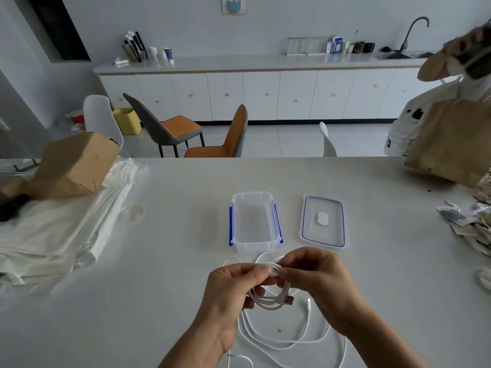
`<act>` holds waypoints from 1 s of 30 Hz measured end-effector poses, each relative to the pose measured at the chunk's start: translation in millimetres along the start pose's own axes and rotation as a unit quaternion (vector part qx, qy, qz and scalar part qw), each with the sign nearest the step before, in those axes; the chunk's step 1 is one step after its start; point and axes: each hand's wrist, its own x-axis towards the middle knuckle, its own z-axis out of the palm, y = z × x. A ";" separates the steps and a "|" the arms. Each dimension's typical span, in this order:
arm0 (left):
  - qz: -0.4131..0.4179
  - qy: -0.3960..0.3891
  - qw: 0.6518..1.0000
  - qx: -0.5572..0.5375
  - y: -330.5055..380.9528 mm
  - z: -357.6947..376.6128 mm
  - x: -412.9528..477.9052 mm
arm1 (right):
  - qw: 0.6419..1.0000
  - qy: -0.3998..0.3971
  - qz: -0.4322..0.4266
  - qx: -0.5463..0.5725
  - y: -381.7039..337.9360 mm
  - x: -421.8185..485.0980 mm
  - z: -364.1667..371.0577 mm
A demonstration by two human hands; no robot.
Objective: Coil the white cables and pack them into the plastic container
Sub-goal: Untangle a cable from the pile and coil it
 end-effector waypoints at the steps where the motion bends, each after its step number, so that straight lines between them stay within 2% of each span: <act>1: -0.003 -0.004 1.000 -0.005 -0.2 -0.1 0.3 | 1.000 0.001 0.014 0.014 -0.4 0.4 -0.2; 4: -0.014 -0.012 1.000 -0.022 -0.6 -0.1 1.7 | 0.998 0.003 0.034 0.045 -0.9 1.8 1.2; 15: -0.029 -0.042 0.998 -0.034 -1.0 -5.6 10.5 | 0.996 0.063 -0.027 0.057 10.0 6.6 9.1; 20: -0.039 -0.072 0.995 -0.054 -0.5 -6.3 10.5 | 0.992 0.028 0.030 0.117 8.3 9.1 5.1; 23: -0.055 -0.059 0.993 -0.083 -0.9 -6.5 12.9 | 0.999 0.028 0.005 0.037 8.9 7.2 3.0; 25: -0.062 -0.051 0.992 -0.100 -2.6 -6.7 15.0 | 1.000 0.000 -0.019 -0.017 6.3 4.1 3.7; 27: -0.058 -0.056 0.991 -0.106 -4.0 -5.5 15.5 | 0.998 -0.034 -0.031 -0.051 4.5 1.8 2.5; 30: -0.073 -0.074 0.980 -0.167 -6.1 -5.2 15.6 | 0.996 -0.026 -0.034 -0.076 3.0 4.1 -0.9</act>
